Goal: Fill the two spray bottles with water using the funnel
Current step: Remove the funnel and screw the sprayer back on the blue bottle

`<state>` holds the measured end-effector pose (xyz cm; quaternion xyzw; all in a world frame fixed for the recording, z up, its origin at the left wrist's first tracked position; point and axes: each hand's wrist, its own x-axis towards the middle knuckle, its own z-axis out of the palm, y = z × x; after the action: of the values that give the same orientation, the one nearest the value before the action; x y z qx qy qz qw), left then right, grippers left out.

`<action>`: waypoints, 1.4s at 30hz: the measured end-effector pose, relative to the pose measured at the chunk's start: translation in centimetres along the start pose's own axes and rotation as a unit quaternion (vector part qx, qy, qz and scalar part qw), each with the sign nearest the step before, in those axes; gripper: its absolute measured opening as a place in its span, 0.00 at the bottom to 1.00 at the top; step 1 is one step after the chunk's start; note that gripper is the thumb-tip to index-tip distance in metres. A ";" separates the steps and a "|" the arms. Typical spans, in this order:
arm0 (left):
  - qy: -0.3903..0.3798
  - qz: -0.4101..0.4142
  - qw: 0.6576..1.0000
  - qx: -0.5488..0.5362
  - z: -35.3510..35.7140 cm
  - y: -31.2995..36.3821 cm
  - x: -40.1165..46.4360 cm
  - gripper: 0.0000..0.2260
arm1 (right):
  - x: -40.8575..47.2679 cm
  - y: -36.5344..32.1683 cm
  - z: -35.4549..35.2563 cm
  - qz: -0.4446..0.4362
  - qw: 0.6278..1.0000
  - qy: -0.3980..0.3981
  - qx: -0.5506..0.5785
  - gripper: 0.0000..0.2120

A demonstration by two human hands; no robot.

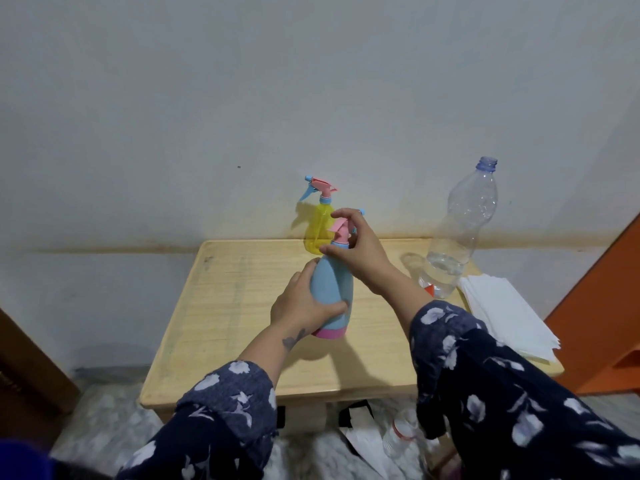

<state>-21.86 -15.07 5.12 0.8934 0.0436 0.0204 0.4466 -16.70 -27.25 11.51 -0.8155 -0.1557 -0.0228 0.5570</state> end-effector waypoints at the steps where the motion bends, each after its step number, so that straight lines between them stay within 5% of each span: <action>1: 0.001 -0.003 1.000 -0.002 0.1 0.0 0.0 0.36 | 0.1 0.2 0.2 -0.002 1.000 -0.001 -0.002 0.25; 5: 0.002 -0.010 1.000 -0.007 -0.1 -0.5 0.0 0.37 | 0.4 0.1 -0.3 0.052 0.993 -0.073 0.072 0.31; 10: 0.014 -0.018 0.999 0.039 0.3 -0.3 0.1 0.38 | 0.4 0.7 0.7 0.019 0.999 0.025 0.025 0.27; 15: 0.017 -0.027 0.999 0.031 0.1 -0.7 0.1 0.37 | 0.4 0.6 0.2 0.068 0.992 -0.047 0.095 0.29; 20: 0.031 -0.036 0.998 0.043 0.7 -0.5 -0.4 0.36 | 0.4 0.9 1.3 0.038 0.997 0.054 0.036 0.28; 29: 0.052 -0.057 0.992 0.102 1.3 0.1 -1.8 0.36 | -0.7 2.2 2.7 0.076 0.990 0.106 -0.049 0.38; 34: -0.014 0.005 0.994 0.104 2.2 -1.6 -3.5 0.38 | -1.7 3.1 2.2 0.043 0.993 0.104 -0.034 0.24; 42: -0.108 -0.065 0.978 0.168 1.3 -5.3 -5.6 0.17 | -9.0 8.7 -1.7 0.142 0.988 0.027 -0.058 0.14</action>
<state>-27.66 -13.46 0.15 0.9478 0.0562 -0.1126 0.2929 -22.59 -33.78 2.38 -0.8595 -0.0217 0.0251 0.5100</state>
